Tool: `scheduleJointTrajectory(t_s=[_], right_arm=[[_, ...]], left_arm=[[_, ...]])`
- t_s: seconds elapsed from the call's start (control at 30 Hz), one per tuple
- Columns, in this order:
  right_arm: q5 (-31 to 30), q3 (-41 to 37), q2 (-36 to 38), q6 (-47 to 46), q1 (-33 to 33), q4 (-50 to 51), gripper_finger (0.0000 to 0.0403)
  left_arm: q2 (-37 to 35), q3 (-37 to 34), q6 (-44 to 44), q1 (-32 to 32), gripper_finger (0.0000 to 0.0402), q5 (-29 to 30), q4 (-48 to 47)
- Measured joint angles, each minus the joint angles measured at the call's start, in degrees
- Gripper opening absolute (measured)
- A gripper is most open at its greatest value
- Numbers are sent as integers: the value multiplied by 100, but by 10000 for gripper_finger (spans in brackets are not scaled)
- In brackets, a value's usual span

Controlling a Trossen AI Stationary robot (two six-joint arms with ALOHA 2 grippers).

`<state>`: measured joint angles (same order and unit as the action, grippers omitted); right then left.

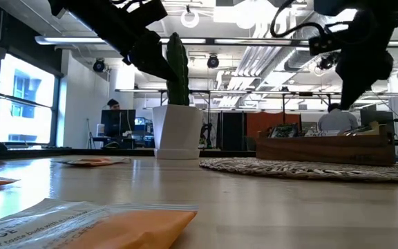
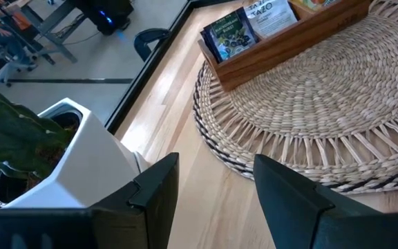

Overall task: Pick & Place Tea
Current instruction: Put the orange tea bag into the right section of the wooden organizer

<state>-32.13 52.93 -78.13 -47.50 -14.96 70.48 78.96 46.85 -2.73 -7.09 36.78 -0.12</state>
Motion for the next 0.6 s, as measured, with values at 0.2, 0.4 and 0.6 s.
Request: scheduleJointTrajectory(t_s=[0.2, 0.4, 0.6], right_arm=[[1027, -496, 0, 1, 195, -347, 17], [1214, -1164, 0, 414, 532, -1418, 9], [1499, -1475, 2, 730, 1006, -1450, 4]], left_arm=[[0, 0, 0, 0, 184, -3, 0], [0, 0, -1, 0, 184, -9, -2], [0, 0, 0, 0, 184, -9, 0]])
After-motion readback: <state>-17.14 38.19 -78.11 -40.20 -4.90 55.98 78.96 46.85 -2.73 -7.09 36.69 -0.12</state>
